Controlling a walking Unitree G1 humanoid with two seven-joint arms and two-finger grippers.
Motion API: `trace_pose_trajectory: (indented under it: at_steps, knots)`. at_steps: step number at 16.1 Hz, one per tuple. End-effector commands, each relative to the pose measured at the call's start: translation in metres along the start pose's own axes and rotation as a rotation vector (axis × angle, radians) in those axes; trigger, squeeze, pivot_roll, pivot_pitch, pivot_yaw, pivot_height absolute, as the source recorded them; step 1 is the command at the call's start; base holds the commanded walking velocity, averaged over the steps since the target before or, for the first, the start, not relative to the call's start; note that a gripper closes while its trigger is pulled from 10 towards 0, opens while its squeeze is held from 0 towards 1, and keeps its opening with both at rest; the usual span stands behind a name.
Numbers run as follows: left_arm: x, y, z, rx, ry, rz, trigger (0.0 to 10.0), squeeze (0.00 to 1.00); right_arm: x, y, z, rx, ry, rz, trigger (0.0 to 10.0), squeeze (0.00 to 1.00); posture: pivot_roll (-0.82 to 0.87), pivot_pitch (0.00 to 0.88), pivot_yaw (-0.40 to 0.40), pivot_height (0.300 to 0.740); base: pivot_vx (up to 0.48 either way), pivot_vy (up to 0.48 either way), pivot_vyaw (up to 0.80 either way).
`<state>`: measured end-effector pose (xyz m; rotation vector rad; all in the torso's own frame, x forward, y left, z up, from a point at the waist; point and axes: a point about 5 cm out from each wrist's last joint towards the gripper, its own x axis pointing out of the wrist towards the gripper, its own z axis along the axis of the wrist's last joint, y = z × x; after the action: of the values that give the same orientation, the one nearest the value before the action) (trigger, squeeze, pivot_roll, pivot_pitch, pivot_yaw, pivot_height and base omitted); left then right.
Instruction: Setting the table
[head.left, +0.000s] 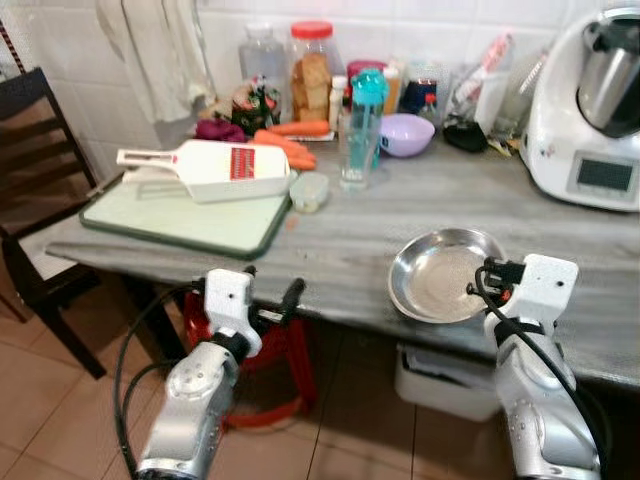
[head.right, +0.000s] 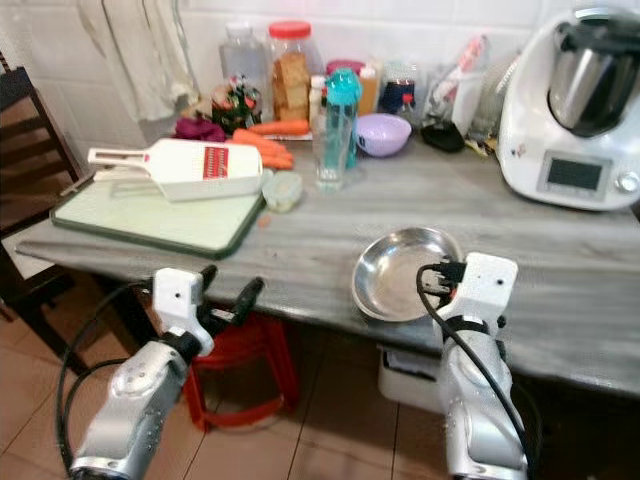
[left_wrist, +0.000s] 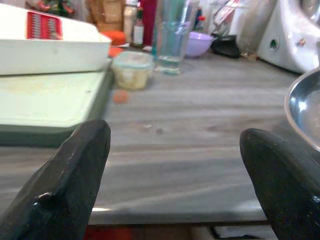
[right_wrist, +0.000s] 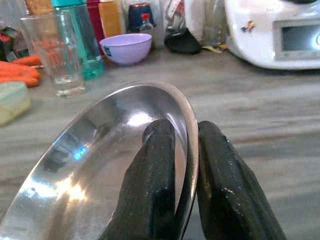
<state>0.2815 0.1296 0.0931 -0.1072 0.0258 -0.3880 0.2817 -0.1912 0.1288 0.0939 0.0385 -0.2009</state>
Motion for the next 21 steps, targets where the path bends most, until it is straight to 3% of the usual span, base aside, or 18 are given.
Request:
trace_pose_trajectory:
  at_steps: [1,7,14,21]
  knots:
    - [-0.006,0.001,-0.005,0.024,0.03,-0.028,10.0,0.0,0.001,0.002,0.005,-0.01,-0.019,-0.002,10.0,0.0,-0.05,0.0,-0.006,0.74,0.0,0.0,0.0]
    - [-0.036,0.002,-0.02,0.132,0.115,-0.224,10.0,0.0,0.005,-0.01,-0.001,0.016,0.011,-0.075,10.0,0.0,-0.05,0.0,-0.009,0.74,0.0,0.0,0.0]
    - [-0.035,-0.002,-0.014,0.12,0.096,-0.315,10.0,0.0,0.017,-0.021,-0.015,0.036,0.073,-0.144,10.0,0.0,-0.04,0.0,-0.014,0.74,0.0,0.0,0.0]
    - [-0.031,-0.007,-0.013,0.112,0.088,-0.339,10.0,0.0,0.026,-0.006,-0.024,0.089,0.119,-0.117,10.0,0.0,-0.04,0.0,-0.013,0.74,0.0,0.0,0.0]
